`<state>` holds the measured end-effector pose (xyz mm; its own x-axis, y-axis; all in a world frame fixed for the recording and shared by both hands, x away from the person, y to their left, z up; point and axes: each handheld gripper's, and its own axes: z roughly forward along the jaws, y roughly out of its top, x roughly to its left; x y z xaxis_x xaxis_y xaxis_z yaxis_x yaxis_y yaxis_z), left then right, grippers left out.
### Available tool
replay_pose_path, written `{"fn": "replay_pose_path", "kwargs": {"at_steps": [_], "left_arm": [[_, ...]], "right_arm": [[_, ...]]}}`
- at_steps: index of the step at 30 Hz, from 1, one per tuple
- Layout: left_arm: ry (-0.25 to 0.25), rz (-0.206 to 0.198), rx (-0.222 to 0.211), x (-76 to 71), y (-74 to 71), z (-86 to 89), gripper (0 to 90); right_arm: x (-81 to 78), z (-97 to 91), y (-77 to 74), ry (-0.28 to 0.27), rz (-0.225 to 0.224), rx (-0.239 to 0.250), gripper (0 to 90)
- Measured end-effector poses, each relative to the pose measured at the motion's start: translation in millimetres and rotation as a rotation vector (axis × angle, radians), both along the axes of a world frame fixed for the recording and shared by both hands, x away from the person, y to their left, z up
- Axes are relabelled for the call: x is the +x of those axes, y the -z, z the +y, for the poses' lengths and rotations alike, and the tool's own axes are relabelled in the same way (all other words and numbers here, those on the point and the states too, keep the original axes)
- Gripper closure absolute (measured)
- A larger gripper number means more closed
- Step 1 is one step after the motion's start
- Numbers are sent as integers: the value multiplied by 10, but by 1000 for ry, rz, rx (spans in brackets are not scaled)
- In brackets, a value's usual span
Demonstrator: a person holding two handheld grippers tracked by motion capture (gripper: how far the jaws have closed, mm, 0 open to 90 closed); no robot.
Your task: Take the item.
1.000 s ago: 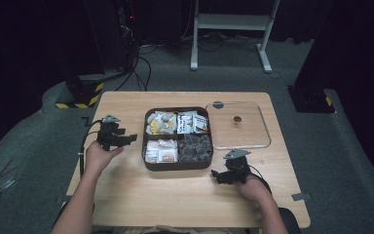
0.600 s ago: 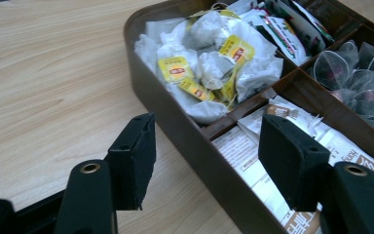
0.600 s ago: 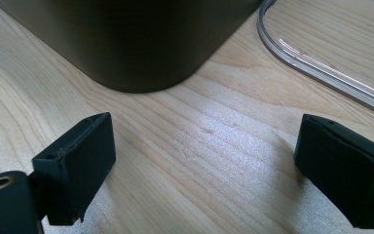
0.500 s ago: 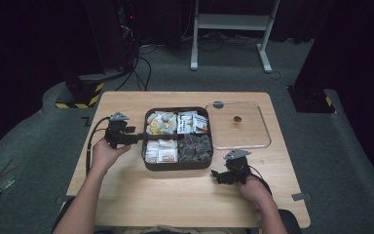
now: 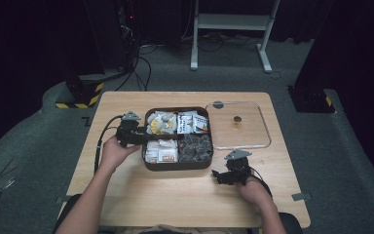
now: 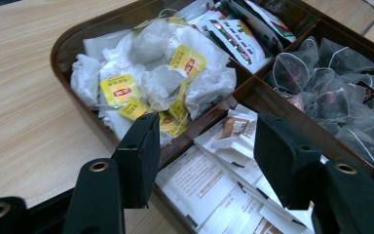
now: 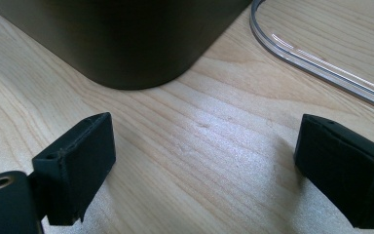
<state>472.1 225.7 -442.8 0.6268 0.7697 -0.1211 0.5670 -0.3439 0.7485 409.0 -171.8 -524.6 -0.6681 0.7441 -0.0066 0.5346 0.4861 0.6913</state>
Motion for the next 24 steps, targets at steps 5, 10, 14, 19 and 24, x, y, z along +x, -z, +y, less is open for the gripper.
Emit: {"fn": "replay_pose_path", "kwargs": {"at_steps": [5,10,14,19,24], "left_arm": [[29,3,-2,23,18,-72,441],[60,1,-2,38,55,-150,448],[92,9,-15,43,86,-202,462],[122,17,6,39,133,-274,464],[147,13,31,27,180,-343,464]], "right_arm": [[-10,-4,0,10,-2,-1,78],[-20,-7,1,19,-2,0,78],[-32,-14,1,27,-2,1,79],[-49,-19,1,32,-1,2,79],[-55,-25,0,29,-2,1,79]]}}
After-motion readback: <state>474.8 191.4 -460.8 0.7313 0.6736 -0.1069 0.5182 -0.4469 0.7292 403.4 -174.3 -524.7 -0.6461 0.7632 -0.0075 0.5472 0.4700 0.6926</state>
